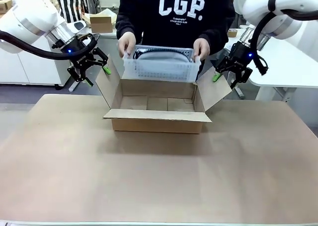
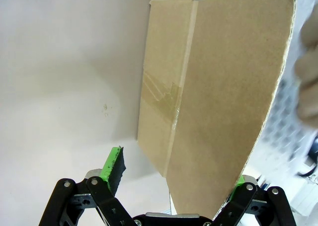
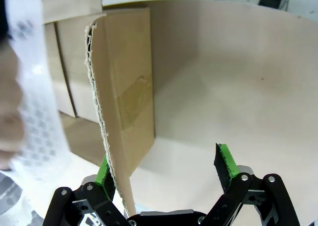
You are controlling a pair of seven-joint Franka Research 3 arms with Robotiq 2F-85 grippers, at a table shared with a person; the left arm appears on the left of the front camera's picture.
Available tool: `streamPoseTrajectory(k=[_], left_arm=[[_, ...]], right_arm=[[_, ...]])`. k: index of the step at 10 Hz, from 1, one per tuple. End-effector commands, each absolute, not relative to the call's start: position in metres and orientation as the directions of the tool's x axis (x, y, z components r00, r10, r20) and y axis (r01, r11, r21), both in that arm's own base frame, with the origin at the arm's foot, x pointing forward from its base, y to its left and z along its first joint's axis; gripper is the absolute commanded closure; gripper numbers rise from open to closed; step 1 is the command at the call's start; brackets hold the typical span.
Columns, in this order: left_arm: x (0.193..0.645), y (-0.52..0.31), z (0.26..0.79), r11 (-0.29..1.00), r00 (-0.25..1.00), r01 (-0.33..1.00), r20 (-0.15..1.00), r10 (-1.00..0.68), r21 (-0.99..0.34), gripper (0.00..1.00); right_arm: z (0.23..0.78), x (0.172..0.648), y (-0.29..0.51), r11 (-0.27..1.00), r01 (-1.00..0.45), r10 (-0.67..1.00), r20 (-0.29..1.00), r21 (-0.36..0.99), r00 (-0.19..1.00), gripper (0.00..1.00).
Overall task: Pack the gift set into the box.
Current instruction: Lift both hands away from the flaps of the Package Box.
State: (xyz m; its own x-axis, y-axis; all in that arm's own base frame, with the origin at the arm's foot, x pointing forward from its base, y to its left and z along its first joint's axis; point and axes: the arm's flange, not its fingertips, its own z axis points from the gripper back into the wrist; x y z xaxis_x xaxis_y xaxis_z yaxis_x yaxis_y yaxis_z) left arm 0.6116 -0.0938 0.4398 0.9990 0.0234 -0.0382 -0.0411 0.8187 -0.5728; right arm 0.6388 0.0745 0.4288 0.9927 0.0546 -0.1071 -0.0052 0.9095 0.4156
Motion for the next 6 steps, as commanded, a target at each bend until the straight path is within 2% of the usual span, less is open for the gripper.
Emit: streamPoseTrajectory(k=[1,6], left_arm=[[0.6104,-0.0925,0.4415,0.830,0.998,-0.055,-0.042,0.038,-0.555,0.00],[0.6104,-0.0925,0.4415,0.830,0.998,-0.055,-0.042,0.038,-0.555,0.00]], right_arm=[[0.4314,0.6394,0.0740,0.921,0.009,0.038,-0.114,0.390,0.993,0.00],[0.4314,0.6394,0.0740,0.921,0.009,0.038,-0.114,0.390,0.993,0.00]])
